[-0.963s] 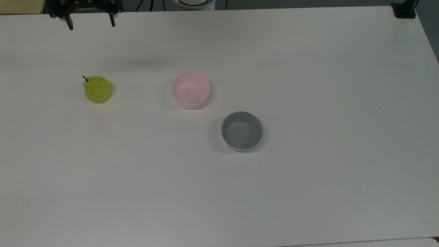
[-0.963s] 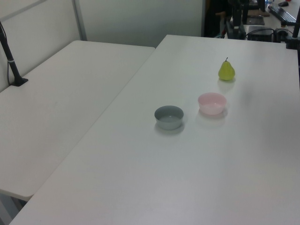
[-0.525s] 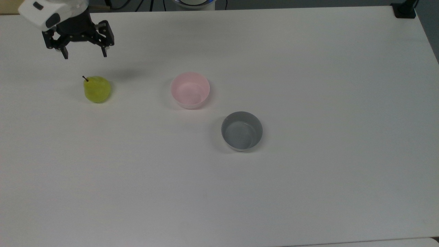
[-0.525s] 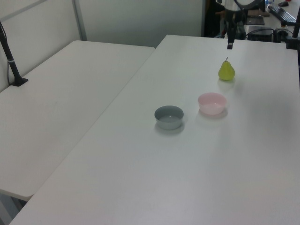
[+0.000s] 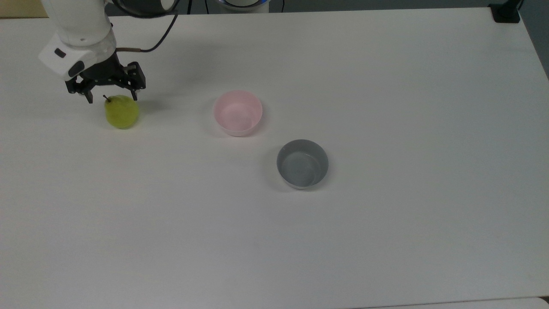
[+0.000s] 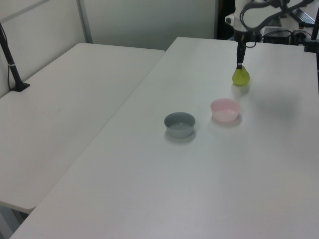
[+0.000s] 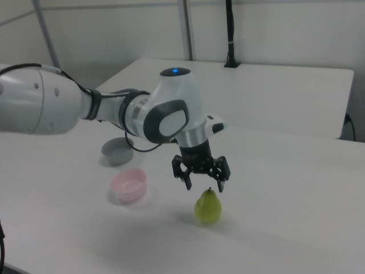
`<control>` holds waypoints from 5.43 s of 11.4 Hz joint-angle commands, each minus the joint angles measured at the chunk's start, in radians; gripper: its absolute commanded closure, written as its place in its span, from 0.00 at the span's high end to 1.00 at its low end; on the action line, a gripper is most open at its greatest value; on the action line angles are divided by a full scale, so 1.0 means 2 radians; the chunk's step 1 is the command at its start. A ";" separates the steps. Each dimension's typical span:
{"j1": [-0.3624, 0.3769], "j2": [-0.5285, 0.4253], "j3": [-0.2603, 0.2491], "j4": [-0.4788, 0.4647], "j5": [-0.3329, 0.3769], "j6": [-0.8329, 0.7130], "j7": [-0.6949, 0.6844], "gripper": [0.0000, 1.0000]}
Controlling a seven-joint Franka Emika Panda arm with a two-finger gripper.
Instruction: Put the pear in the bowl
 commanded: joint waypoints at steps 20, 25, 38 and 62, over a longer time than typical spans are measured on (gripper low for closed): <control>0.048 -0.103 0.015 -0.001 -0.003 -0.142 0.042 0.00; 0.102 -0.113 0.034 0.054 0.048 -0.224 0.134 0.00; 0.177 -0.037 0.051 -0.036 0.025 -0.060 0.203 0.00; 0.114 -0.112 0.046 0.091 0.020 -0.236 0.243 1.00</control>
